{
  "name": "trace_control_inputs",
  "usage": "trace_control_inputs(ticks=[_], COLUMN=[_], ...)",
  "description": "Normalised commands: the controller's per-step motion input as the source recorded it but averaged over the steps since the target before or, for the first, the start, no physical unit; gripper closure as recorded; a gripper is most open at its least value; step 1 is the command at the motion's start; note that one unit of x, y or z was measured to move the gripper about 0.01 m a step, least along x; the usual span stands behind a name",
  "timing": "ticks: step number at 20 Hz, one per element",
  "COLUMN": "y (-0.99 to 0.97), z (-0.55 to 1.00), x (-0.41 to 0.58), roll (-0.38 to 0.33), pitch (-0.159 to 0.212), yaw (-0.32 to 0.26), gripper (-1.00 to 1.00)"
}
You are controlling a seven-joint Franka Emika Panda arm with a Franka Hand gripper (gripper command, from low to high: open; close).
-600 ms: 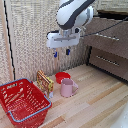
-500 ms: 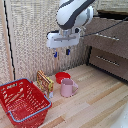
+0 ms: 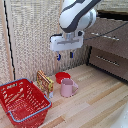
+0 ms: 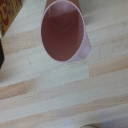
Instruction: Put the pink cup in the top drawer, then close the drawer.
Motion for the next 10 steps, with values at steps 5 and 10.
trace_control_inputs(ticks=[5, 10], y=[-0.05, 0.0], z=[-0.37, -0.41], x=[-0.354, -0.304], roll=[-0.015, -0.036], pitch=[-0.003, -0.015], yaw=[-0.016, 0.0], gripper=[-1.0, -1.0])
